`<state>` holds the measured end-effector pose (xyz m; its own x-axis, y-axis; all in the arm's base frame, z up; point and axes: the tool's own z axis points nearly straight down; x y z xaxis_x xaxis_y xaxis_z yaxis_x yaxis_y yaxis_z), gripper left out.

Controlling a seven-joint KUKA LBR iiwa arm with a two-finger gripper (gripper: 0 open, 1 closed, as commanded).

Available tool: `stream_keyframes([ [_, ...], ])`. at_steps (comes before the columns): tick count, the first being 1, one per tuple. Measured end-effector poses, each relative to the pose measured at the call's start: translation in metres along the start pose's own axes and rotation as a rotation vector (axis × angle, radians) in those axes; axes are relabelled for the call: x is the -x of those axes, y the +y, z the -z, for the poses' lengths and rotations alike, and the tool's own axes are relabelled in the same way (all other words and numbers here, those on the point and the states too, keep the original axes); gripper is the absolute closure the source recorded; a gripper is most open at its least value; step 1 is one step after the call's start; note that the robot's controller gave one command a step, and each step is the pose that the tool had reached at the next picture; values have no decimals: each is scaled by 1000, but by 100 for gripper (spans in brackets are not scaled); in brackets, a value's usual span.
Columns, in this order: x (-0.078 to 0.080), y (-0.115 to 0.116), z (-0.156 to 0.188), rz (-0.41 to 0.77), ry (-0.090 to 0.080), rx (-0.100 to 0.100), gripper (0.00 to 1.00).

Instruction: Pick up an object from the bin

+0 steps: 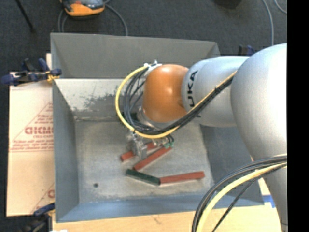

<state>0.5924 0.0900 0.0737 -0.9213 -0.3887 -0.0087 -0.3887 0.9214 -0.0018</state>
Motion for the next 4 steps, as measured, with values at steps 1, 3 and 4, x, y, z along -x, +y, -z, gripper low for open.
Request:
stream_keyframes([
  [1, -1, 1, -2, -1, 3, 3, 0],
  [3, -50, -18, 1, 19, 0, 3, 0],
  [4, -98, -13, -1, 16, 6, -2, 0],
])
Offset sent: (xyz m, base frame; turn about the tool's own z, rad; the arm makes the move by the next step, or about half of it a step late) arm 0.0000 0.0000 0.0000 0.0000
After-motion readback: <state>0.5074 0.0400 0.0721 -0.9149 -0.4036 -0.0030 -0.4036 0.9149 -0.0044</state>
